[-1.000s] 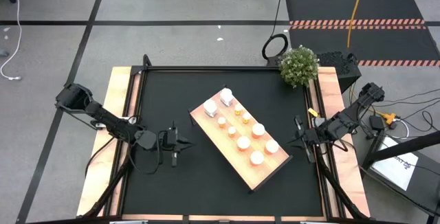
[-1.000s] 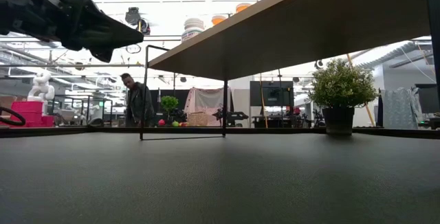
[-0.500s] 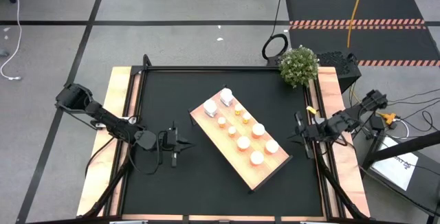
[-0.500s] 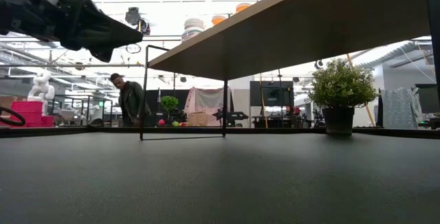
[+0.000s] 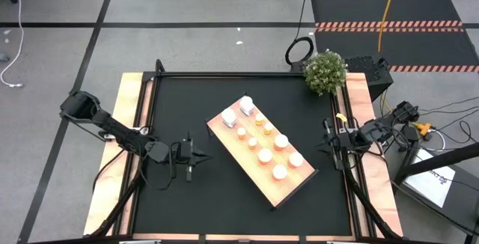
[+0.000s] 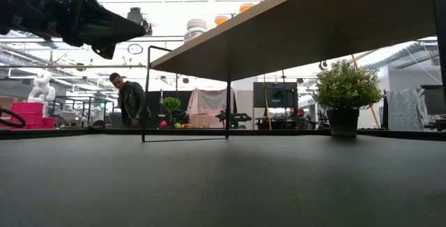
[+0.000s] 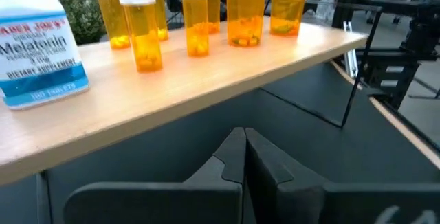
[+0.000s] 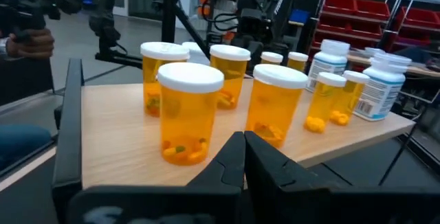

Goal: Pick and place medicine bottles onto shelf by color
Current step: Return to Home Position

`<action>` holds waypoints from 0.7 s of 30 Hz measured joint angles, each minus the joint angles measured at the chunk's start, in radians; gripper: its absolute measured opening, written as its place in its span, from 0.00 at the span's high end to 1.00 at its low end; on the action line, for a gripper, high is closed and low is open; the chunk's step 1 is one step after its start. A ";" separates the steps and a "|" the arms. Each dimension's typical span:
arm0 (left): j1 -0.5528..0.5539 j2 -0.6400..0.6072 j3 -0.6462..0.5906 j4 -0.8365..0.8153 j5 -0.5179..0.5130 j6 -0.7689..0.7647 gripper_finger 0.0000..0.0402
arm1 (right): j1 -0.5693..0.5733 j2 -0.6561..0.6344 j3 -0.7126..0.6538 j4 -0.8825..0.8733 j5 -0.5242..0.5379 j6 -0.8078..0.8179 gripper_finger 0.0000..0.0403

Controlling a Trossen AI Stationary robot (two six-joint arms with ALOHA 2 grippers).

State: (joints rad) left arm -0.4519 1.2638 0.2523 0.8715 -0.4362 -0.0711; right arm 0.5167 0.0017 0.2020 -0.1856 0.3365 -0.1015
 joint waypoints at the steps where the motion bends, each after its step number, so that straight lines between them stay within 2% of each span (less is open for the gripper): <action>1: 0.000 -0.004 0.000 0.002 0.000 0.000 0.99 | 0.000 0.000 0.000 0.000 0.001 -0.003 1.00; 5: 0.000 -0.021 0.000 0.003 -0.006 0.002 0.96 | 0.000 0.000 -0.019 0.016 0.000 -0.017 1.00; 11: 0.000 -0.037 0.000 0.011 -0.010 0.007 0.99 | 0.000 0.000 -0.050 0.052 -0.003 -0.039 1.00; 15: 0.000 -0.036 0.000 0.014 -0.010 0.007 0.98 | 0.000 0.000 -0.062 0.073 -0.027 -0.043 1.00; 21: 0.000 -0.036 0.000 0.014 -0.010 0.008 0.96 | 0.000 0.000 -0.100 0.157 -0.027 -0.059 1.00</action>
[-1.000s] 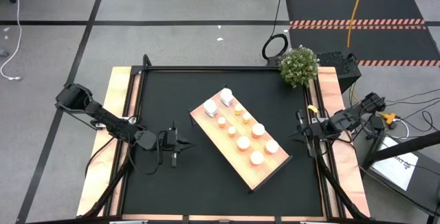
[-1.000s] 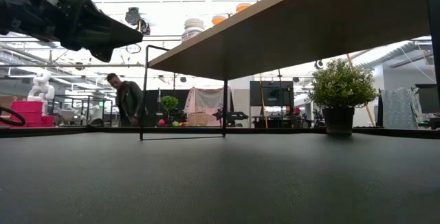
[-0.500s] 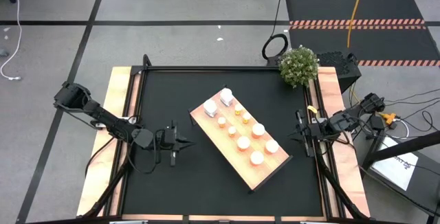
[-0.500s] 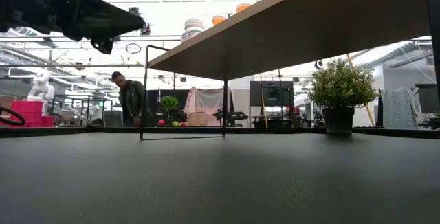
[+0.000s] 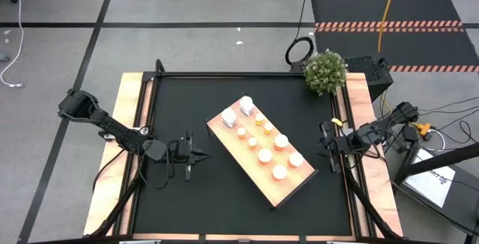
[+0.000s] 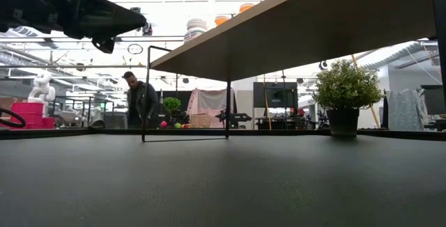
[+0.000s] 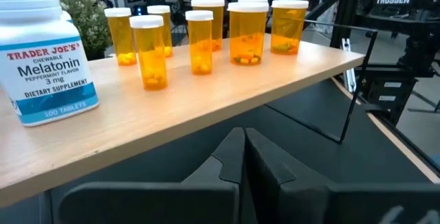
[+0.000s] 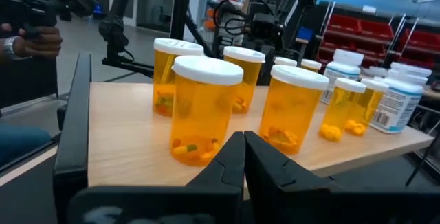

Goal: Pick and place medicine bottles onto shelf by color
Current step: Return to Home Position

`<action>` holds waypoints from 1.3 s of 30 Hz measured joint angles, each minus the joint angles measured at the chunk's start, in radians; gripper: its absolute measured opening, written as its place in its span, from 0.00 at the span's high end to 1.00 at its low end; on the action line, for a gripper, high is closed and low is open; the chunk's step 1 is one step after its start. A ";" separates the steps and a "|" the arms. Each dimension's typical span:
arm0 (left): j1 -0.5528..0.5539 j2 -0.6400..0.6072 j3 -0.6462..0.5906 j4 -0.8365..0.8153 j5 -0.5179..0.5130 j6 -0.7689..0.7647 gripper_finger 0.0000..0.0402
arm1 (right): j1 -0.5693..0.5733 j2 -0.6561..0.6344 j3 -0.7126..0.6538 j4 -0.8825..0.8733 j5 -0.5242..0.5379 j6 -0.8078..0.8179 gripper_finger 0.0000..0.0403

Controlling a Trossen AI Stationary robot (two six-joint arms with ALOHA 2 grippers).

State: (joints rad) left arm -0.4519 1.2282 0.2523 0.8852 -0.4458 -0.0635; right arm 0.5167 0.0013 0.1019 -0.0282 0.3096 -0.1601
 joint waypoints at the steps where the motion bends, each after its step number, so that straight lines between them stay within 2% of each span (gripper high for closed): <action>1: 0.000 0.000 0.000 0.000 0.000 0.000 0.97 | 0.000 0.000 -0.011 0.022 0.000 -0.005 1.00; 4: 0.000 0.000 0.000 0.000 0.000 0.006 0.99 | 0.000 0.000 -0.047 0.108 -0.002 -0.024 1.00; 8: 0.000 0.000 0.000 0.001 0.000 0.006 0.97 | -0.018 0.000 -0.059 0.130 -0.002 -0.035 1.00; 13: 0.000 0.000 0.000 0.002 -0.001 0.007 0.95 | -0.074 0.002 -0.060 0.116 -0.109 0.001 1.00; 26: 0.000 0.000 0.000 0.011 -0.003 0.009 0.95 | -0.248 0.002 -0.063 0.083 -0.260 0.043 1.00; 39: 0.000 0.000 0.000 0.027 -0.005 0.014 0.95 | -0.351 0.002 -0.077 0.082 -0.271 0.039 1.00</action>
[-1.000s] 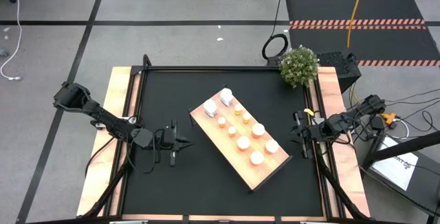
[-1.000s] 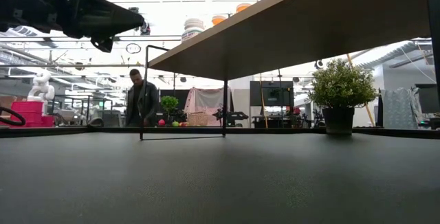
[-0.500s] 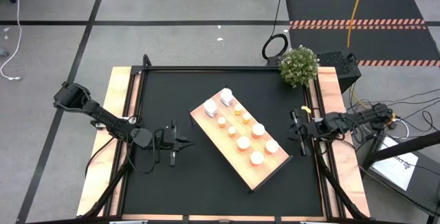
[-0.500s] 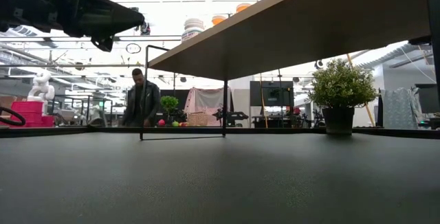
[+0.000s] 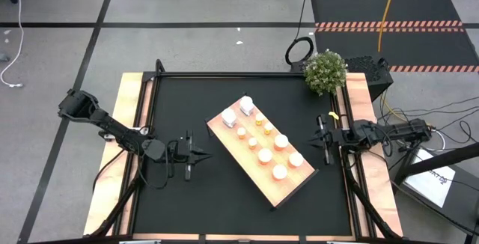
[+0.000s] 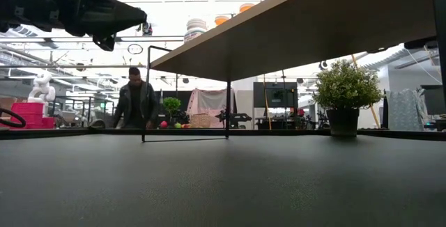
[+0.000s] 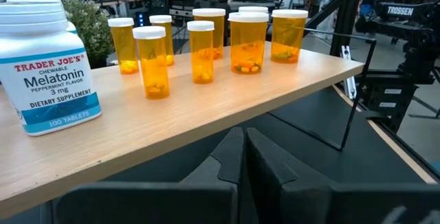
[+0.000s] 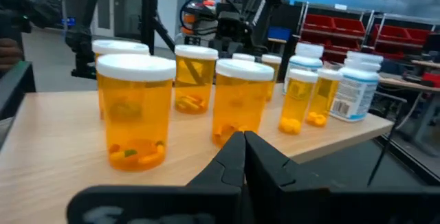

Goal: Pick and place medicine bottles onto shelf by color
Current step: Return to Home Position

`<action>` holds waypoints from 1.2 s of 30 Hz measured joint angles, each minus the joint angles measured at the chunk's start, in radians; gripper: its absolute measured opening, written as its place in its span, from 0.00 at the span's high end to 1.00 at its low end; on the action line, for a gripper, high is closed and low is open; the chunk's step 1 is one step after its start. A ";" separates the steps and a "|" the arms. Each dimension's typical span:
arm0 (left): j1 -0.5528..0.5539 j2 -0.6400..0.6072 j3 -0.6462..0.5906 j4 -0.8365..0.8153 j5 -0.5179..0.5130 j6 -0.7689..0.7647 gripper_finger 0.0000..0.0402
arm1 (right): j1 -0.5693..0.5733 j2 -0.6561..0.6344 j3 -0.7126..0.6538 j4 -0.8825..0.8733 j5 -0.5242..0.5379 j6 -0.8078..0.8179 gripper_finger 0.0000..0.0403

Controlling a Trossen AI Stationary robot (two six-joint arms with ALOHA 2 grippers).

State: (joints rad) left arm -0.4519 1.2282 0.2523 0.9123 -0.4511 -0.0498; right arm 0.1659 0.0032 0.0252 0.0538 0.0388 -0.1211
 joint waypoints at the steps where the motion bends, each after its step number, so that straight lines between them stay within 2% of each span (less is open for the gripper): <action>1: 0.000 0.000 0.000 0.000 0.000 0.000 0.95 | -0.009 0.000 -0.007 0.007 -0.013 0.000 1.00; 16: 0.000 0.000 0.000 -0.001 0.000 0.003 0.95 | -0.099 0.000 -0.010 0.002 -0.078 0.014 1.00; 29: 0.000 0.000 0.000 -0.002 0.000 0.006 0.95 | -0.133 0.004 -0.010 -0.024 -0.044 0.003 1.00; 36: 0.000 0.000 0.000 0.001 0.001 0.008 0.95 | -0.179 0.004 -0.010 -0.025 -0.089 0.012 1.00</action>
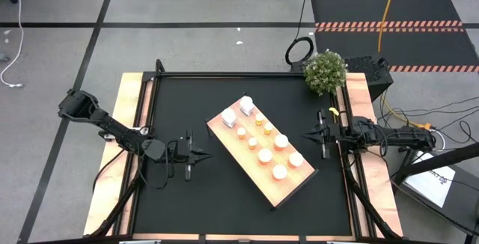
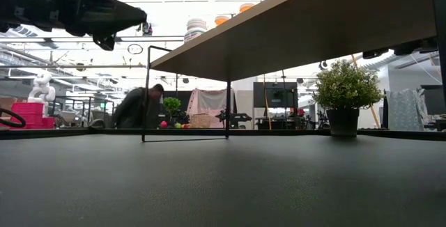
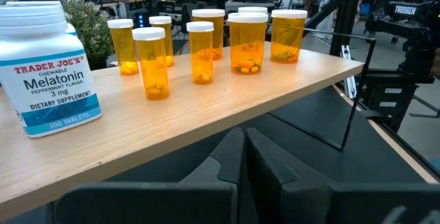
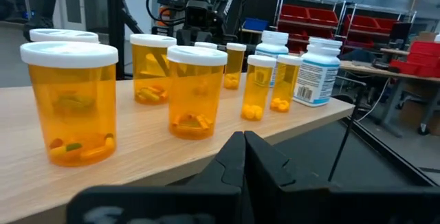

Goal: Pick and place medicine bottles onto shelf by color
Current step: Return to Home Position

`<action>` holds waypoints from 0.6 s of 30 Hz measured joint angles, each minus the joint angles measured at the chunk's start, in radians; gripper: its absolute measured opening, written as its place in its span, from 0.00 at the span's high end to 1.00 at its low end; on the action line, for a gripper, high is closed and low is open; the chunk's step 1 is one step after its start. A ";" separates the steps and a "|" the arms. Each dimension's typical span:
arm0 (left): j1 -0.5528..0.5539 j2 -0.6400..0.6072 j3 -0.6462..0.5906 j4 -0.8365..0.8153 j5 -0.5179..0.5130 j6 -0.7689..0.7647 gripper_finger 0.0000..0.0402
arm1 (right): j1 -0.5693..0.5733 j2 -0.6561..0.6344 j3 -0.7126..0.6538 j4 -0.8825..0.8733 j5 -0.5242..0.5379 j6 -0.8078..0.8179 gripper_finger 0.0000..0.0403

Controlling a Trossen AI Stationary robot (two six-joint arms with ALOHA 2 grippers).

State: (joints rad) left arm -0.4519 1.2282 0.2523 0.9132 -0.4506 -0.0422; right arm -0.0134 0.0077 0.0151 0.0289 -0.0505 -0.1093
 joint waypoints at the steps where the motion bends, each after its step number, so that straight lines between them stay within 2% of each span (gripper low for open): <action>1: 0.000 0.000 0.000 0.002 0.000 0.000 0.95 | 0.000 0.000 0.000 0.000 0.000 0.000 1.00; 13: -0.006 -0.041 0.000 -0.012 -0.014 0.012 0.95 | 0.000 0.000 0.000 -0.004 0.000 0.010 1.00; 18: -0.023 -0.095 0.000 -0.071 -0.014 0.026 0.95 | 0.000 0.000 0.000 -0.001 0.000 0.018 1.00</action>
State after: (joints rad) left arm -0.4752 1.1333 0.2523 0.8424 -0.4644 -0.0160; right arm -0.0135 0.0078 0.0151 0.0277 -0.0505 -0.0917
